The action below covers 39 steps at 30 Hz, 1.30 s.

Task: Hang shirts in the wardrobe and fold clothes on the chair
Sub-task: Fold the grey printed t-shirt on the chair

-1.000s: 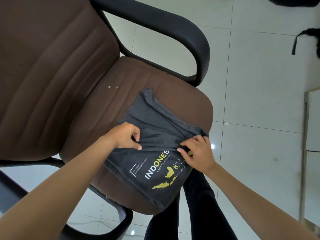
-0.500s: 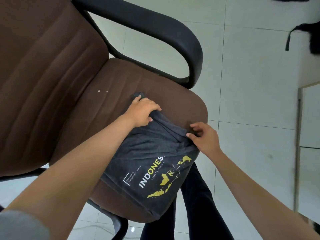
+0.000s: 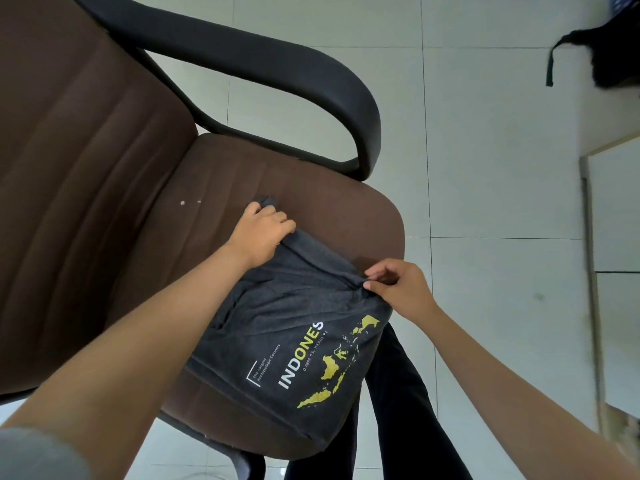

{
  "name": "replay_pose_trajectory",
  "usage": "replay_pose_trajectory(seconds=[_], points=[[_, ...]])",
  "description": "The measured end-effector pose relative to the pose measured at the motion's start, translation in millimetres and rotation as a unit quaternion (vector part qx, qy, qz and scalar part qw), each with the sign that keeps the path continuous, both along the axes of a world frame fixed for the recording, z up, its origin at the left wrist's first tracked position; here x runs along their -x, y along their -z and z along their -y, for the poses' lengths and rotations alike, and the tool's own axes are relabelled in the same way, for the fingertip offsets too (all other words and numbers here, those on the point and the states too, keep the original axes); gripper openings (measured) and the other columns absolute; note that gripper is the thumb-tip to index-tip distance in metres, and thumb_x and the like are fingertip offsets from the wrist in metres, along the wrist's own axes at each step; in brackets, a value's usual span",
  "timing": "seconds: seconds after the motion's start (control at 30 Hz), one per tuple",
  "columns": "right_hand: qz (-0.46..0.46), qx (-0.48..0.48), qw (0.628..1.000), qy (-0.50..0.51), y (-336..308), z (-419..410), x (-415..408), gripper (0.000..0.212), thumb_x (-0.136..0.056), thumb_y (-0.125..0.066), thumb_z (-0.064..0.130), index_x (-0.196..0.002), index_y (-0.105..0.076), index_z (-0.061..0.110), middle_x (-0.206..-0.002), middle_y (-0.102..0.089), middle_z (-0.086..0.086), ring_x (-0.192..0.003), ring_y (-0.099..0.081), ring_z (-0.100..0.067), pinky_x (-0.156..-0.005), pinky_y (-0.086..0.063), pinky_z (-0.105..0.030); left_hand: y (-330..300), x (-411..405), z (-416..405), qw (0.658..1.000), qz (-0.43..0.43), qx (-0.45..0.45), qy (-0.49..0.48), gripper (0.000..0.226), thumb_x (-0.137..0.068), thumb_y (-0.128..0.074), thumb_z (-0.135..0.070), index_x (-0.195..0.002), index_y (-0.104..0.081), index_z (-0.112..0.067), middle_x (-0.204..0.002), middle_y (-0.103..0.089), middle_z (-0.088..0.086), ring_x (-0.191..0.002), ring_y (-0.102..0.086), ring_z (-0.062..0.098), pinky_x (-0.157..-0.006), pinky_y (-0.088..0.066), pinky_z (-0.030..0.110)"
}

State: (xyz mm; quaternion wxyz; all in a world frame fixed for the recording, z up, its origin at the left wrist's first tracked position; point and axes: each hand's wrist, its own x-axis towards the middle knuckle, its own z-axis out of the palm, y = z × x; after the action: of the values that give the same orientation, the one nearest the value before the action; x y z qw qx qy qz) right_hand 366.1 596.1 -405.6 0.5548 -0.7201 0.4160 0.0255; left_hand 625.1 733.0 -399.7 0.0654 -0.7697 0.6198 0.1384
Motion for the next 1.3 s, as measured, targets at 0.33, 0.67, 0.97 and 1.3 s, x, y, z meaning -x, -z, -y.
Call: replay_pose_trajectory(seconds=[0.33, 0.67, 0.97, 1.3], points=[[0.014, -0.084, 0.996, -0.035, -8.6, 1.5, 7.2, 0.024, -0.070, -0.082, 0.002, -0.083, -0.072, 0.021, -0.076, -0.072, 0.000, -0.057, -0.054, -0.002, -0.062, -0.046, -0.013, 3.0, -5.4, -37.2, 0.998, -0.052, 0.017, -0.001, 0.024, -0.066, -0.074, 0.006, -0.080, -0.072, -0.013, -0.074, -0.059, 0.006, -0.063, -0.058, 0.026, -0.079, -0.034, 0.041], [-0.047, 0.006, 0.993, -0.112, -9.7, -3.3, -4.1, 0.007, -0.090, -0.065, 0.021, -0.086, -0.072, 0.021, -0.072, -0.073, 0.006, -0.064, -0.064, 0.000, -0.064, -0.046, -0.014, -5.7, 10.2, -65.8, 0.979, -0.127, -0.129, -0.095, 0.032, -0.095, -0.048, -0.025, -0.126, -0.056, -0.022, -0.118, -0.060, 0.002, -0.109, -0.057, 0.023, -0.084, -0.047, 0.036], [-0.040, 0.113, 0.983, -0.137, 7.8, -11.1, -34.9, 0.012, -0.077, -0.078, 0.024, -0.087, -0.071, 0.024, -0.091, -0.060, 0.004, -0.082, -0.056, -0.012, -0.078, -0.047, -0.027, 2.2, 18.4, -65.1, 0.985, -0.136, -0.026, -0.101, 0.029, -0.090, -0.056, -0.027, -0.117, -0.063, -0.021, -0.112, -0.057, 0.001, -0.103, -0.052, 0.026, -0.086, -0.043, 0.040], [0.124, 0.264, 0.922, -0.254, -6.2, -41.5, -19.3, 0.014, -0.074, -0.076, 0.028, -0.083, -0.072, 0.018, -0.078, -0.066, 0.006, -0.072, -0.053, -0.014, -0.065, -0.045, -0.029, -10.4, 29.1, -86.7, 0.980, -0.145, 0.022, -0.132, 0.041, -0.083, -0.053, -0.050, -0.108, -0.066, -0.021, -0.115, -0.053, 0.002, -0.105, -0.053, 0.023, -0.094, -0.040, 0.041]])
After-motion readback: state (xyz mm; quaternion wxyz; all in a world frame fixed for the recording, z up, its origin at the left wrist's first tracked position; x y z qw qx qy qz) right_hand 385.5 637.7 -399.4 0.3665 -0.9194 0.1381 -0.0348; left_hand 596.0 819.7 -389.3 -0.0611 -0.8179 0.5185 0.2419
